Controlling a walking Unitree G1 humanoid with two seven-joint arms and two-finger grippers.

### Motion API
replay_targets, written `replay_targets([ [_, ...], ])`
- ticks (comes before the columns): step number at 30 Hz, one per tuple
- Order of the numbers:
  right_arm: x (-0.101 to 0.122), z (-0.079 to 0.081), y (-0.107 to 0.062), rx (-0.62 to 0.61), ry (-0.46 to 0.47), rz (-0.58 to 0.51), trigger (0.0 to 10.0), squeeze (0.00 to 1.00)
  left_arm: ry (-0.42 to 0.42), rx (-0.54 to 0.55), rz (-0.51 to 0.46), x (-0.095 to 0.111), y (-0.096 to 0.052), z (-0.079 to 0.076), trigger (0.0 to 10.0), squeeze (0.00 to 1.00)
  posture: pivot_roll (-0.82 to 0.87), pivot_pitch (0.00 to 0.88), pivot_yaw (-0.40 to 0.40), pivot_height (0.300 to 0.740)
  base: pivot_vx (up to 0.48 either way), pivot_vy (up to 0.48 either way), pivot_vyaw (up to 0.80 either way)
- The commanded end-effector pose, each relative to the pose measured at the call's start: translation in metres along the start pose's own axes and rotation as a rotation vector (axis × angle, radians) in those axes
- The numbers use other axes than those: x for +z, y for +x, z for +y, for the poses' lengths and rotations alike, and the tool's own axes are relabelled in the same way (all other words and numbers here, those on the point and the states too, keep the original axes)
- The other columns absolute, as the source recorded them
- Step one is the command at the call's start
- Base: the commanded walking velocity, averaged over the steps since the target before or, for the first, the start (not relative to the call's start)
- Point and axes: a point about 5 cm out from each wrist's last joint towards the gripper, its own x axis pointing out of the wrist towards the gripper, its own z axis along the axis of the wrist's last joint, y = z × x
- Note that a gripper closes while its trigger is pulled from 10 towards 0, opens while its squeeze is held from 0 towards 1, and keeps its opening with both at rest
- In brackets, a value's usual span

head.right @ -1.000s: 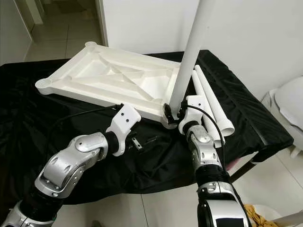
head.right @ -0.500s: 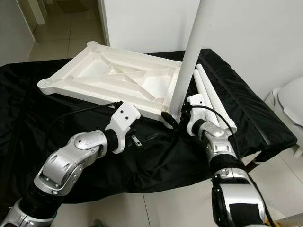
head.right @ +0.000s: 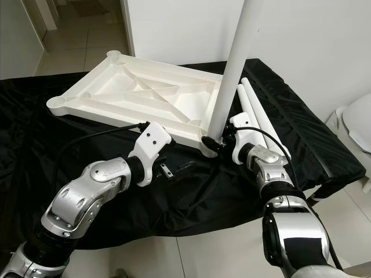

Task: Building children table

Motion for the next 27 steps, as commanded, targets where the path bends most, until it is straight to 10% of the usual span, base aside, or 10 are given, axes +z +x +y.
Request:
replay_targets([
  [1,-0.004,0.000,-0.001,0.023,-0.016,0.032,0.0,0.00,-0.005,-0.008,0.008,0.000,0.000,0.001,10.0,0.00,-0.06,0.034,0.028,0.740,0.000,0.000,0.00],
  [14,-0.008,0.001,-0.003,0.032,0.004,0.036,0.0,0.00,-0.005,-0.009,0.006,0.000,0.000,0.001,10.0,0.00,-0.06,0.032,0.023,0.740,0.000,0.000,0.00],
  [27,-0.011,0.009,0.008,-0.282,0.108,-0.064,0.0,0.00,-0.010,-0.016,0.005,0.000,0.001,-0.002,10.0,0.00,-0.08,0.038,0.014,0.740,0.000,0.000,0.00],
])
